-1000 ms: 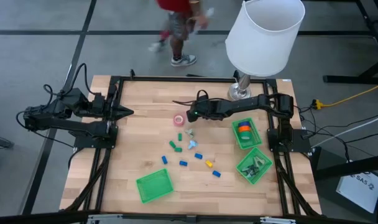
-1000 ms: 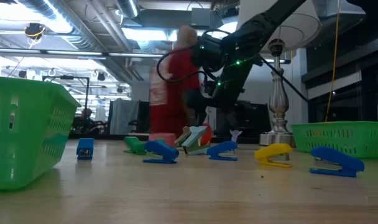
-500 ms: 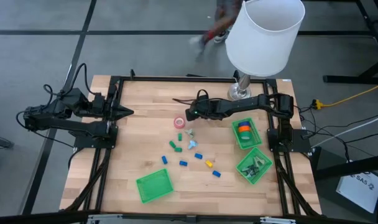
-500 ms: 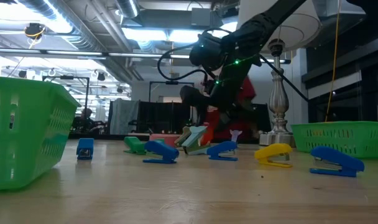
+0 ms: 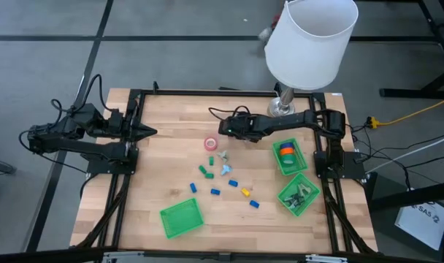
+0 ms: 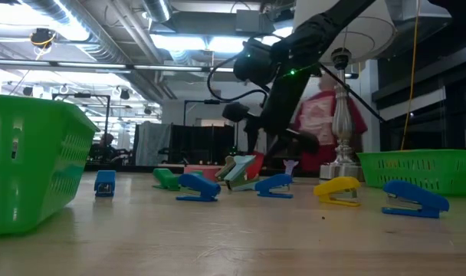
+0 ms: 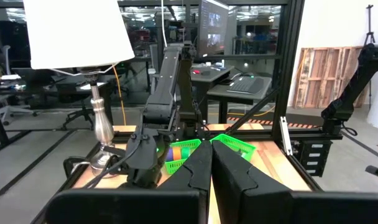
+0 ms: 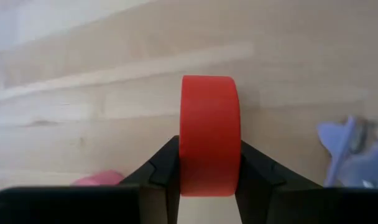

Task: Pick and place Stapler, Stapler remover, tape
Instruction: Put the red tape into the top right green bin

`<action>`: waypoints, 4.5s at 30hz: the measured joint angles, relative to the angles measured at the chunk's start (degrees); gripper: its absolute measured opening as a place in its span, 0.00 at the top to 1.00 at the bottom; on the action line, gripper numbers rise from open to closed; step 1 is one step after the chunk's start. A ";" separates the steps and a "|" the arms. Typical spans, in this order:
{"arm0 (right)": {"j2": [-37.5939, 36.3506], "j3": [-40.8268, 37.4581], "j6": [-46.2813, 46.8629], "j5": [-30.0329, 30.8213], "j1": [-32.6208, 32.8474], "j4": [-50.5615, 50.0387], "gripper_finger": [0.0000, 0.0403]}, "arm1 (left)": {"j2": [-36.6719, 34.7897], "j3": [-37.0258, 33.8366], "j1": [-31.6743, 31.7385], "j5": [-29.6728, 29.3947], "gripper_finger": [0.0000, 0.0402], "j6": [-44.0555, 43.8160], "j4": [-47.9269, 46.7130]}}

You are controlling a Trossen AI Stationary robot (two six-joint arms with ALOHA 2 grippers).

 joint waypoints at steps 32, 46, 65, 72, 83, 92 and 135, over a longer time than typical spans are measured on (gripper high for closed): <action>0.09 33.93 3.25 -3.32 10.33 -49.06 0.73 | 0.02 0.00 0.00 0.01 0.98 0.00 0.00; 0.09 34.44 27.60 -2.89 19.12 -60.08 0.72 | 0.02 0.00 0.00 0.01 0.98 0.00 0.00; -3.15 31.49 48.25 0.17 29.21 -66.47 0.72 | 0.00 0.00 0.00 0.01 0.98 0.00 0.00; -9.06 22.95 56.86 0.12 31.81 -66.51 0.72 | 0.02 0.00 0.00 0.01 0.98 0.00 0.00; -17.39 10.74 65.51 -1.43 34.21 -66.53 0.72 | 0.02 0.00 0.01 0.01 0.98 0.00 -0.01; -22.40 3.78 65.62 -2.92 34.23 -66.46 0.72 | 0.02 0.00 0.00 0.00 0.98 0.00 0.00; -18.86 -2.51 -6.65 -3.33 34.42 -65.45 0.72 | 0.02 0.00 0.00 -0.01 0.98 0.00 0.00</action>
